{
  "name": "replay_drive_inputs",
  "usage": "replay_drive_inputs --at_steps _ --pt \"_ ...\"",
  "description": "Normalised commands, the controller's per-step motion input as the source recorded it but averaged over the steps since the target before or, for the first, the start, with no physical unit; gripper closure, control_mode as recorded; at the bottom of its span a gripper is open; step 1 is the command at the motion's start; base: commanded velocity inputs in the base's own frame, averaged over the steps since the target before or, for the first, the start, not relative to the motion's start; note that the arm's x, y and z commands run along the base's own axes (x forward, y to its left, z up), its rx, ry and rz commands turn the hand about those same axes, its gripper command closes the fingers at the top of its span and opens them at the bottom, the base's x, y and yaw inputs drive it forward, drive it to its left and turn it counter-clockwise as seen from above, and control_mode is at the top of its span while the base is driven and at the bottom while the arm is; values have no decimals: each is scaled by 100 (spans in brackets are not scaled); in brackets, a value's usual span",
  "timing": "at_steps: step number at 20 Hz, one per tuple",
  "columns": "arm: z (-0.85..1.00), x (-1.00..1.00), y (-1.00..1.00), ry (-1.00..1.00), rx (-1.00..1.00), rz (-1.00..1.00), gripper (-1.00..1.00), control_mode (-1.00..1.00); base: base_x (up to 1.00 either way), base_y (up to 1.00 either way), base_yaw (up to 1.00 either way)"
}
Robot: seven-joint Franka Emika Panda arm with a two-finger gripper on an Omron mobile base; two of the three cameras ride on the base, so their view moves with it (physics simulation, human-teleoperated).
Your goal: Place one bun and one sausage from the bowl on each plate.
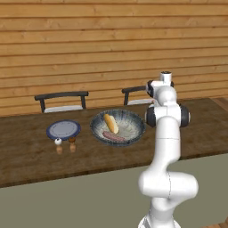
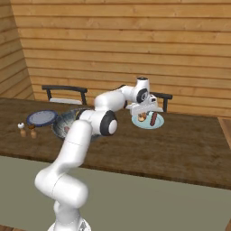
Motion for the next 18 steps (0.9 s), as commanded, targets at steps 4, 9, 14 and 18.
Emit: replay_drive_inputs --at_steps 4,9,14,18 --pt "0 0 0 0 0 0 -100 -100 0 0 0" --pt "0 0 0 0 0 0 -100 -100 0 0 0" --pt "57 -34 5 -6 3 -7 -100 -100 0 0 0" --pt "50 -66 77 -14 1 -17 -100 -100 0 0 0"
